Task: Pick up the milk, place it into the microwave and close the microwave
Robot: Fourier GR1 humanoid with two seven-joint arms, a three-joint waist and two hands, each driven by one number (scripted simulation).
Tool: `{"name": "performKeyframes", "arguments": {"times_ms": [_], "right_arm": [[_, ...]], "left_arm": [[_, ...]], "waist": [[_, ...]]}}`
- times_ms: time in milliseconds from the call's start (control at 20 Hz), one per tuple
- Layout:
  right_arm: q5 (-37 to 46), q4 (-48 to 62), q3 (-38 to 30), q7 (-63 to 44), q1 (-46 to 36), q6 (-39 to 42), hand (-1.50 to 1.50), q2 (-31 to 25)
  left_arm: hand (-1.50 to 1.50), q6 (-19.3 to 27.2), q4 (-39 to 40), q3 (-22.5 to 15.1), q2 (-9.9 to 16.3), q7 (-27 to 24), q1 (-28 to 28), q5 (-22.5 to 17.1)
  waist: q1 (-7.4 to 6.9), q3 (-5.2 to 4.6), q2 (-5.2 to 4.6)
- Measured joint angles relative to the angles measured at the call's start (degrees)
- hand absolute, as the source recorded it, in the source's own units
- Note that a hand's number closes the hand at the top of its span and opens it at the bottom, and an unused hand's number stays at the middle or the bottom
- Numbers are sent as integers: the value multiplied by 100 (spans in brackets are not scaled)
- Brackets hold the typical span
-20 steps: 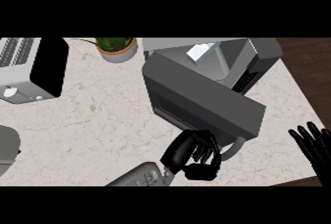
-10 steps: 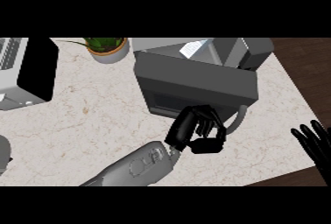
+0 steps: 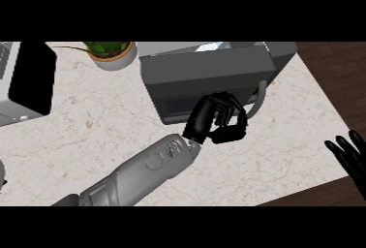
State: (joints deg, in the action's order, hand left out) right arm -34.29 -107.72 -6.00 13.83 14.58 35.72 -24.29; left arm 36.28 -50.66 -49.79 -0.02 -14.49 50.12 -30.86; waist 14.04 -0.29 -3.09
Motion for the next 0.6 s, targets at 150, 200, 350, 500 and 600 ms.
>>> {"name": "performKeyframes", "arguments": {"times_ms": [150,200,350,500,600], "right_arm": [[-130,-68,-66,-79,-18,-27,-150,-75],[-160,-78,-92,-101,-14,-38,-150,-97],[-263,-154,-117,-184,-55,-86,-150,-144],[-354,-171,-163,-245,-38,-99,-150,-199],[-399,-204,-188,-275,-72,-122,-150,-224]], "left_arm": [[150,-65,237,141,0,-108,191,-249],[150,-84,308,189,-1,-148,245,-333],[150,-123,361,214,-1,-280,276,-558],[150,-184,373,240,-1,-420,267,-778],[150,-218,377,249,-1,-504,267,-908]], "waist": [[40,1,-31],[56,2,-40],[82,3,-48],[96,8,-45],[103,9,-49]]}}
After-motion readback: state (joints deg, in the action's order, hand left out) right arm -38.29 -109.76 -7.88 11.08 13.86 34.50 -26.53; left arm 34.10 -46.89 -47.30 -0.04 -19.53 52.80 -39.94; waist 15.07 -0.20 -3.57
